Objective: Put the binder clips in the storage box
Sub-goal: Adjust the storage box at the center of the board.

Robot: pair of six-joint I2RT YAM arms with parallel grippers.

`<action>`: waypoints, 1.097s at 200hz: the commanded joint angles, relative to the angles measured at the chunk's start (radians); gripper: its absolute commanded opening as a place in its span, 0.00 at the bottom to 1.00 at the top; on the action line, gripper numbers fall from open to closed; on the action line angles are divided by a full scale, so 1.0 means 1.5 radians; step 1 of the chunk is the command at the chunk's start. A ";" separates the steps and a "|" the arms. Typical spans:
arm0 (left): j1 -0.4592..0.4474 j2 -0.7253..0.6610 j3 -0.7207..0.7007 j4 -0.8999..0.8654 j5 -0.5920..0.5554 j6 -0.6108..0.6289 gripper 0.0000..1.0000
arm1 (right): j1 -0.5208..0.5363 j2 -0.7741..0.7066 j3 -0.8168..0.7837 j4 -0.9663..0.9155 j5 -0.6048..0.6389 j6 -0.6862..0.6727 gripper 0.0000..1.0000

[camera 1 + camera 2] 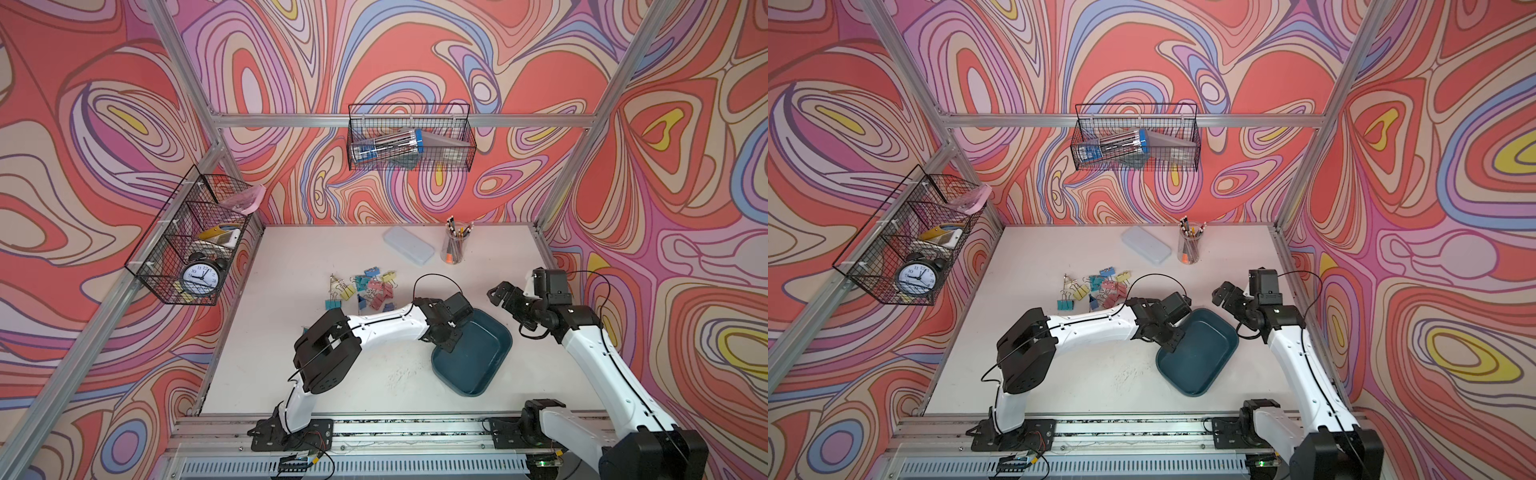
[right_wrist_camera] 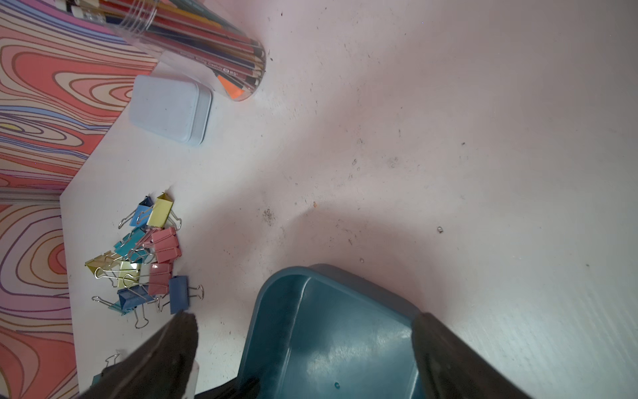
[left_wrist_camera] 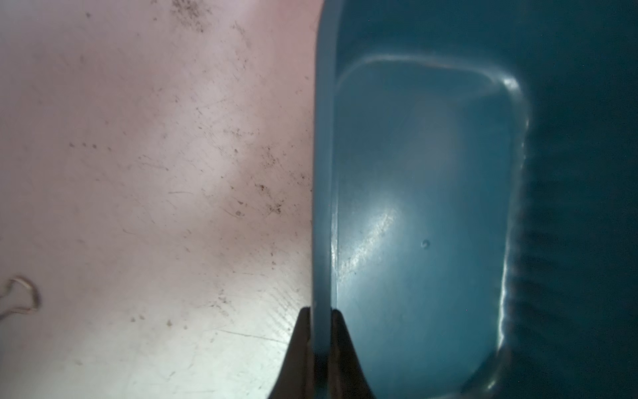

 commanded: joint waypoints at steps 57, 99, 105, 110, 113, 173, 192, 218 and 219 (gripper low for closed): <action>0.096 0.000 0.045 -0.064 0.087 0.336 0.31 | 0.000 0.026 -0.049 -0.038 -0.073 -0.076 0.98; 0.142 -0.048 0.048 -0.019 0.164 0.314 0.66 | 0.021 0.105 -0.045 -0.022 -0.049 -0.088 0.93; 0.143 -0.069 0.035 -0.001 0.168 0.299 0.69 | 0.029 0.117 -0.043 -0.018 -0.046 -0.094 0.90; 0.143 -0.090 0.019 0.016 0.171 0.286 0.71 | 0.036 0.127 -0.042 -0.014 -0.043 -0.097 0.88; 0.143 -0.101 0.008 0.026 0.173 0.277 0.72 | 0.040 0.132 -0.040 -0.013 -0.040 -0.098 0.87; 0.143 -0.418 -0.265 0.250 0.170 0.099 0.99 | 0.119 0.230 -0.002 0.012 0.063 -0.117 0.60; 0.143 -0.474 -0.320 0.260 0.151 0.065 0.99 | 0.132 0.248 0.003 0.016 0.077 -0.120 0.48; 0.143 -0.530 -0.379 0.264 0.096 0.022 0.99 | 0.154 0.257 0.002 0.014 0.101 -0.106 0.27; 0.144 -0.532 -0.381 0.264 0.093 0.020 0.99 | 0.155 0.257 0.002 0.014 0.101 -0.106 0.27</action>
